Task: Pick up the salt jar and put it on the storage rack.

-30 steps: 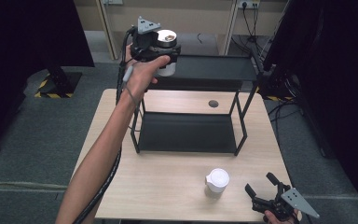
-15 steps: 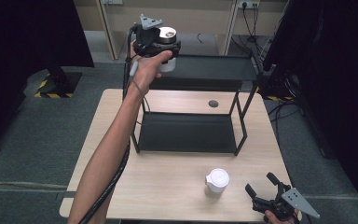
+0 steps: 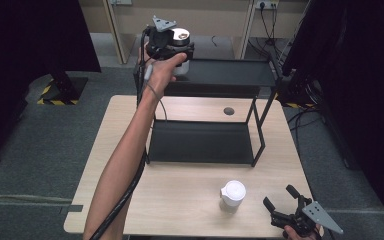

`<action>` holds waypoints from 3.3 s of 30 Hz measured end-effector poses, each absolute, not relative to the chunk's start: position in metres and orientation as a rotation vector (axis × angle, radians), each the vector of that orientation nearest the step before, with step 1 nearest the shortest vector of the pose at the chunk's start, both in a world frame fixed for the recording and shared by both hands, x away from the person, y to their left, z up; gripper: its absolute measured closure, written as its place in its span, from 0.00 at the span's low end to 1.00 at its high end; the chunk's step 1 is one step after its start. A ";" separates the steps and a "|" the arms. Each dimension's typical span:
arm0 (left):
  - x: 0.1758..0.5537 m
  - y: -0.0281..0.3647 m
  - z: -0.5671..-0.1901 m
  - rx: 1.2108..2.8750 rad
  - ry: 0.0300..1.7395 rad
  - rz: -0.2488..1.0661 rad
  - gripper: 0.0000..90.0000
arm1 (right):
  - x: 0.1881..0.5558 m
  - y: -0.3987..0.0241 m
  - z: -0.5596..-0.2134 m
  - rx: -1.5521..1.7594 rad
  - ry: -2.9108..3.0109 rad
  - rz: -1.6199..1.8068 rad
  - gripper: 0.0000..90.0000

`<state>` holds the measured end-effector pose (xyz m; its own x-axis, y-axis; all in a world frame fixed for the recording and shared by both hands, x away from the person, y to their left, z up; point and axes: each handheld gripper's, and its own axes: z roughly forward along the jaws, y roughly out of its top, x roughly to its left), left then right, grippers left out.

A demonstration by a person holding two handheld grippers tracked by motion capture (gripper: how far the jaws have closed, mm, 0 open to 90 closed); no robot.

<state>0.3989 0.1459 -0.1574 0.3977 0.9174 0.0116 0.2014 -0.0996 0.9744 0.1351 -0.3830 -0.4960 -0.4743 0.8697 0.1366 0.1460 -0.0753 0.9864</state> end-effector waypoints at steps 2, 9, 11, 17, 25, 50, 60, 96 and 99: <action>0.399 0.145 -0.159 1.566 1.042 0.826 0.35 | 0.135 -0.383 -0.496 1.104 1.621 1.603 0.00; 0.403 0.145 -0.164 1.557 1.074 0.834 0.35 | 0.135 -0.383 -0.496 1.106 1.621 1.604 0.00; 0.405 0.146 -0.167 1.563 1.065 0.845 0.35 | 0.135 -0.383 -0.496 1.106 1.621 1.604 0.00; 0.407 0.146 -0.173 1.555 1.076 0.833 0.35 | 0.135 -0.383 -0.496 1.106 1.622 1.603 0.00; 0.406 0.144 -0.170 1.560 1.095 0.837 0.30 | 0.135 -0.383 -0.496 1.106 1.623 1.604 0.00; 0.390 0.154 -0.158 1.486 1.134 0.785 0.00 | 0.135 -0.382 -0.496 1.107 1.622 1.601 0.00; 0.377 0.159 -0.156 1.499 1.106 0.770 0.00 | 0.135 -0.382 -0.496 1.110 1.623 1.601 0.00; 0.312 0.176 -0.185 1.517 0.896 0.681 0.00 | 0.135 -0.381 -0.496 1.110 1.625 1.599 0.00; 0.306 0.177 -0.188 1.516 0.875 0.671 0.00 | 0.135 -0.381 -0.496 1.109 1.625 1.599 0.00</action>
<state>0.3060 0.1775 -0.1877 0.5505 0.8320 -0.0692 0.1484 -0.0159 0.9888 0.1346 -0.3813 -0.4963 -0.4733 0.8701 0.1375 0.1517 -0.0732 0.9857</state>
